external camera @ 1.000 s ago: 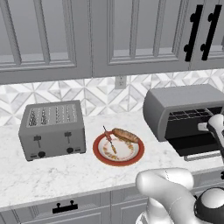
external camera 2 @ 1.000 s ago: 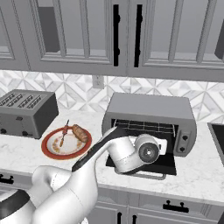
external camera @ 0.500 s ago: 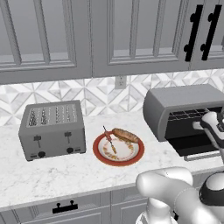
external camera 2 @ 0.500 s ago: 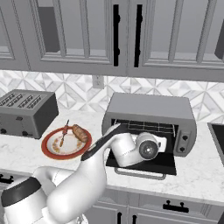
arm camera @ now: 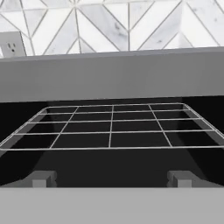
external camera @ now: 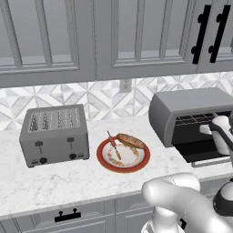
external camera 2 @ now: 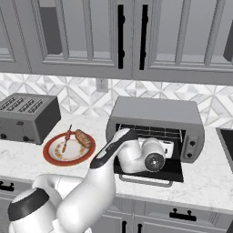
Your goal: Pick up the kebab skewer and baguette bread, and place them inside the toaster oven. Close the toaster oven door and start by setting the timer.
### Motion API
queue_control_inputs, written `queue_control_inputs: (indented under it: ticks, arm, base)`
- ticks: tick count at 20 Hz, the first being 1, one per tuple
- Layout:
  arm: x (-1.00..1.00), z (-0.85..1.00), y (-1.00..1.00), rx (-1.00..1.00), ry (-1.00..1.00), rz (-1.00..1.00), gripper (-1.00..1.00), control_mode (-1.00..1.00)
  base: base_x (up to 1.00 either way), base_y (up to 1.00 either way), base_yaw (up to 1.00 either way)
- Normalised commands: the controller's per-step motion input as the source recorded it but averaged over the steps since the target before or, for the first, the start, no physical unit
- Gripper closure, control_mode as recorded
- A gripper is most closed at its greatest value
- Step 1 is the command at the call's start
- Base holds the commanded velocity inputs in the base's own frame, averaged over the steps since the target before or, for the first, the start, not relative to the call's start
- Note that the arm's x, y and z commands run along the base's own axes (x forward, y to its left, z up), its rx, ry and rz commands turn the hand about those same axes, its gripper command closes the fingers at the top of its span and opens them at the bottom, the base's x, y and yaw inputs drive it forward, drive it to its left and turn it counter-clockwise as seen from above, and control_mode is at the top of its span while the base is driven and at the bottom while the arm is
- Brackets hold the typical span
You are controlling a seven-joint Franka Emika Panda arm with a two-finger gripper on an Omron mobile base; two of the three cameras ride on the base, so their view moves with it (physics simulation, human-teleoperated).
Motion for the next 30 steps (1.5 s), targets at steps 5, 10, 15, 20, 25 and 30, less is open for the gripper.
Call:
queue_control_inputs:
  ticks: [5,10,15,20,25,30]
  arm:
    - [0.23,0.00,0.00,0.00,-0.14,0.00,-1.00,-1.00]
    - [0.26,0.00,0.00,0.00,-0.01,0.00,-1.00,-1.00]
    - [0.14,0.01,0.00,0.00,0.00,0.00,-1.00,-1.00]
    - [0.17,0.01,0.00,0.00,0.00,0.00,-1.00,-1.00]
    - [0.19,0.00,0.00,0.00,0.00,0.00,-1.00,-1.00]
    - [0.20,0.00,0.00,0.00,0.00,0.00,-1.00,-1.00]
  base:
    - [0.00,0.00,0.00]
    - [0.00,0.00,0.00]
    - [0.00,0.00,0.00]
    - [0.00,0.00,0.00]
    - [0.00,0.00,0.00]
    - [0.00,0.00,0.00]
